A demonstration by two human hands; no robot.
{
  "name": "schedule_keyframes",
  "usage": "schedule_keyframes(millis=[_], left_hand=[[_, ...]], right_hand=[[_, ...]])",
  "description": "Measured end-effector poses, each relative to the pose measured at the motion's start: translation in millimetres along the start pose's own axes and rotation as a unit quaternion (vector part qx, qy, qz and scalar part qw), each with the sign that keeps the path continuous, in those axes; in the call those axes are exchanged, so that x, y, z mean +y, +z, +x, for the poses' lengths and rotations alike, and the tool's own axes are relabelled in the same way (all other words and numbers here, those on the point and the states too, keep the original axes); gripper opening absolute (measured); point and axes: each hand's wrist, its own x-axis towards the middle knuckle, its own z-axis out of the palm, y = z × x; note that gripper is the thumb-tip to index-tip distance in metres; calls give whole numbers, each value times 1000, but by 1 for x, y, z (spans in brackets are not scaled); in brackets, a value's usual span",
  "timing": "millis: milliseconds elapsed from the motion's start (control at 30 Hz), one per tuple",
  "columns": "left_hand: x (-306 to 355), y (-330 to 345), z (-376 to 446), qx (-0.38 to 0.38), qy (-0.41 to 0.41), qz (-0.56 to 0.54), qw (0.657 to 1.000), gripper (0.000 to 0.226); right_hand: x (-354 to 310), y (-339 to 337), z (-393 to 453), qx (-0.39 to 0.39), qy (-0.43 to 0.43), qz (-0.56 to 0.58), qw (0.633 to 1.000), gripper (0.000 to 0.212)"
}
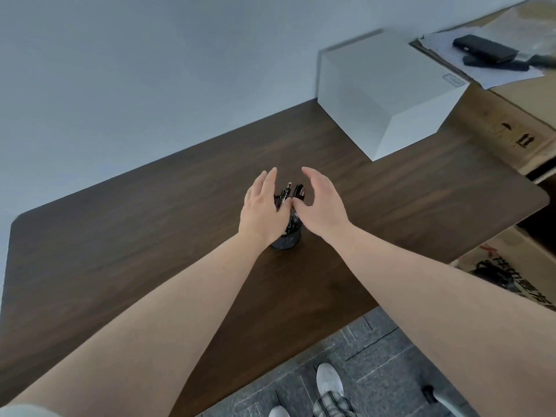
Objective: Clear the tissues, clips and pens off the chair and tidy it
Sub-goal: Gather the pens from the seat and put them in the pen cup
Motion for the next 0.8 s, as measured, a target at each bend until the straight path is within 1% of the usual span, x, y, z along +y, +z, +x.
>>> schedule_keyframes(millis=[67,167,233,300,433,533,667,800], left_hand=[[5,-6,-5,-17,20,85,996,66],[15,-11,-13,-55,60,181,980,68],[26,-11,-21,-71,90,226,967,70],[38,-5,-31,-81,127,243,958,71],[67,20,-56,-112,206,254,938,71],[91,47,-80,-141,246,263,922,72],[124,89,-116,-176,301,286,892,72],[163,132,-157,-210,340,301,866,74]], right_hand=[[9,-14,-6,-9,17,-37,999,65],[20,-40,-25,-33,58,-155,986,67],[26,-57,-45,-38,87,-214,972,69],[35,-72,-71,-31,112,-246,962,72],[58,-99,-131,-18,167,-254,953,74],[81,-119,-179,-7,208,-254,945,74],[119,-149,-242,20,258,-238,936,74],[155,-186,-305,51,296,-222,928,75]])
